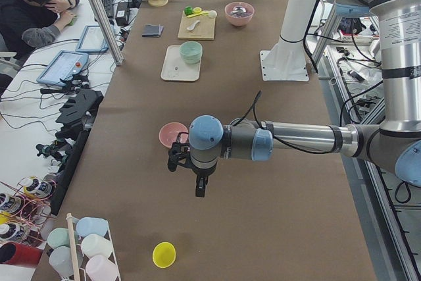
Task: Stack pink bowl on green and place spoon
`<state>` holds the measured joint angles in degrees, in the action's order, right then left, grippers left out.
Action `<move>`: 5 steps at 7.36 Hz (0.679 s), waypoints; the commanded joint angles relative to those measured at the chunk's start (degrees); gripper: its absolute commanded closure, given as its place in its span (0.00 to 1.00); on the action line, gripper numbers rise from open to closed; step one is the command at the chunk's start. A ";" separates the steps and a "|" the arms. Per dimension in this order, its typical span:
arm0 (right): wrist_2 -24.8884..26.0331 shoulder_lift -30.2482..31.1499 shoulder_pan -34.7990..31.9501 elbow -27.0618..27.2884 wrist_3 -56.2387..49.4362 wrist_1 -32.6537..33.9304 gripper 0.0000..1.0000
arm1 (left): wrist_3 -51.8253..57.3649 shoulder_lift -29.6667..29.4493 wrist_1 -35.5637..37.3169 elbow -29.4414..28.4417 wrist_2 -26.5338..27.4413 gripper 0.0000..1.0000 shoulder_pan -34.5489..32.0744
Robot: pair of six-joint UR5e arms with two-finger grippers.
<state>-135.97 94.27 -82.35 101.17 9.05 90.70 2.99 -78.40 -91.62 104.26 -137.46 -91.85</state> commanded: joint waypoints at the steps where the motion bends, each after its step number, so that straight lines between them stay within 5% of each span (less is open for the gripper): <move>1: 0.00 -0.05 0.00 0.00 0.00 0.00 0.00 | 0.35 0.09 -0.22 -0.11 0.09 0.02 0.00; 5: -0.17 -0.84 0.00 0.43 -0.44 -0.52 0.00 | 0.09 -1.22 -0.31 -0.02 0.00 0.02 0.00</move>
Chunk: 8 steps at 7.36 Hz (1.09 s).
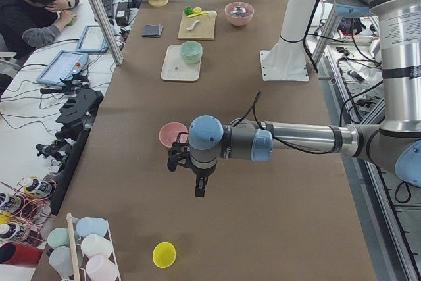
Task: Stack pink bowl on green and place spoon
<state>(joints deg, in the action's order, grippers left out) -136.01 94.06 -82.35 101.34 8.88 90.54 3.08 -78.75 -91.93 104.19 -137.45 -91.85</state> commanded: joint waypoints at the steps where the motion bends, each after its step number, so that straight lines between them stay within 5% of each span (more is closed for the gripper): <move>1: -0.48 -0.80 0.00 0.18 0.35 -5.24 0.00 | 0.08 -3.49 0.08 -0.39 0.08 0.02 0.00; 7: 0.04 -9.76 2.28 -0.09 2.29 -7.31 0.07 | 0.34 -11.86 -7.83 -7.24 -2.11 0.02 0.44; 8: 0.74 -10.03 3.68 -0.09 1.85 -7.31 0.00 | 0.08 -12.31 -12.79 -8.47 -2.21 0.02 0.44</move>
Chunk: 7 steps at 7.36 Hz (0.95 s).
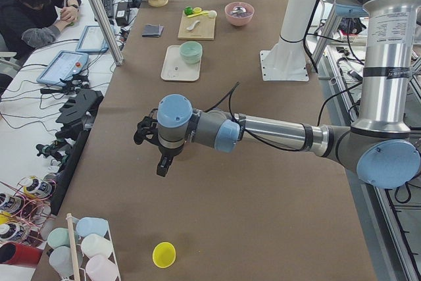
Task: Stack pink bowl on green and place spoon
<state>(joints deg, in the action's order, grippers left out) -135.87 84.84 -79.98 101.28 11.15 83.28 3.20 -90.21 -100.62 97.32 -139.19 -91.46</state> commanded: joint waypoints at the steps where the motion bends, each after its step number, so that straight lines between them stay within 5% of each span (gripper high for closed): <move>1: 1.57 -0.90 3.06 -0.20 -0.34 -0.05 0.00 | -0.03 -0.50 -11.54 -4.91 -0.47 0.02 0.06; 3: 3.42 -1.52 4.92 -0.55 0.19 0.04 0.00 | -0.64 -2.24 -23.89 -13.36 -0.29 0.02 0.84; 7: 4.12 -2.83 6.76 -2.04 1.58 0.13 0.00 | -16.79 -6.38 -19.97 -15.32 1.63 0.00 11.10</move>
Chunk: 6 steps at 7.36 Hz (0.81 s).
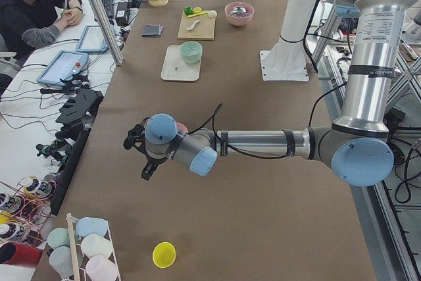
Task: Stack pink bowl on green and place spoon
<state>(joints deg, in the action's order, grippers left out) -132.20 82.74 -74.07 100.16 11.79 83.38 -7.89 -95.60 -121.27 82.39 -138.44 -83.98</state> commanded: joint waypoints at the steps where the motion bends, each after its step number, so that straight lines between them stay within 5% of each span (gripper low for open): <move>1: 2.37 -2.13 2.77 -2.24 4.79 -0.06 0.00 | -10.78 -4.21 0.95 -2.21 1.06 0.01 6.86; 5: 4.32 -3.03 4.02 -3.66 5.53 -1.20 0.00 | -17.42 -9.25 0.42 -7.24 5.46 0.07 16.38; 6: 4.32 -3.03 4.02 -3.66 5.53 -1.20 0.00 | -17.51 -9.25 0.42 -7.24 5.46 0.25 16.56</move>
<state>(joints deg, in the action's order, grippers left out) -127.92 79.72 -70.09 96.56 17.28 82.44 -24.77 -104.60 -120.73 75.29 -133.31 -68.36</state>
